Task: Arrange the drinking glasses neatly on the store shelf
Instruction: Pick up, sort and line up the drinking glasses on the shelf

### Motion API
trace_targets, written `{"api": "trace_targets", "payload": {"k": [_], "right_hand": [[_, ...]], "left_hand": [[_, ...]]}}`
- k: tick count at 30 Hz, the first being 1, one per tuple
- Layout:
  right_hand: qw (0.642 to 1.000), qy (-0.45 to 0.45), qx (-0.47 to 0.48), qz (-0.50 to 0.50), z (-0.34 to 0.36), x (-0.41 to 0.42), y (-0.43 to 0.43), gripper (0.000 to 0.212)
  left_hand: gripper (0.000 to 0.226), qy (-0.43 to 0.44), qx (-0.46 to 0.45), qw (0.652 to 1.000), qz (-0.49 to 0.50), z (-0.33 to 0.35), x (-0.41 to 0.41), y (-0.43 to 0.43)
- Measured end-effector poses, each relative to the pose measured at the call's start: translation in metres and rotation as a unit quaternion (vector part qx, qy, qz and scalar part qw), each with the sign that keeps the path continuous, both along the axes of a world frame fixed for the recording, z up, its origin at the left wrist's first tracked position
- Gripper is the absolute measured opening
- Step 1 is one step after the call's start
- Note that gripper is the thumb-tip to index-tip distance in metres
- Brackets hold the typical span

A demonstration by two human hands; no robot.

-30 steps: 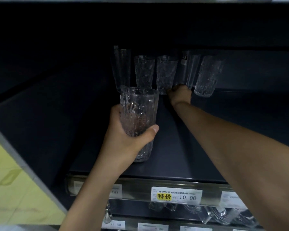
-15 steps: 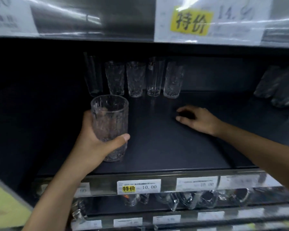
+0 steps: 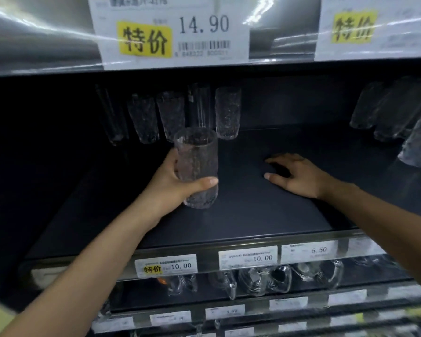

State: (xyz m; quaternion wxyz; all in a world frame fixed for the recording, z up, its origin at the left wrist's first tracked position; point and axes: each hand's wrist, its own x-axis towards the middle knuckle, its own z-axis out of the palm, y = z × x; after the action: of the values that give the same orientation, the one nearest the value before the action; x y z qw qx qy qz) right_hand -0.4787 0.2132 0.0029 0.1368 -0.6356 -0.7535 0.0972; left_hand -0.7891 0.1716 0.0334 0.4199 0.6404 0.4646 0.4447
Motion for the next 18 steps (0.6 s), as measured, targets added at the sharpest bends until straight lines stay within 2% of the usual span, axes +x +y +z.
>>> {"api": "trace_targets", "payload": {"k": [3,7,18], "right_hand": [[1.000,-0.009,0.004,0.001,-0.001,0.000,0.000,0.062],[1.000,-0.014,0.009,0.004,-0.002,0.000,0.002,0.063],[1.000,-0.007,0.017,0.007,-0.005,0.003,0.006,0.065]], "left_hand": [[0.063,0.014,0.024,1.000,0.009,-0.009,0.033,0.023],[0.067,0.008,0.021,1.000,0.020,-0.021,0.059,0.051],[0.049,0.031,0.068,0.997,0.032,-0.028,0.082,0.116]]}}
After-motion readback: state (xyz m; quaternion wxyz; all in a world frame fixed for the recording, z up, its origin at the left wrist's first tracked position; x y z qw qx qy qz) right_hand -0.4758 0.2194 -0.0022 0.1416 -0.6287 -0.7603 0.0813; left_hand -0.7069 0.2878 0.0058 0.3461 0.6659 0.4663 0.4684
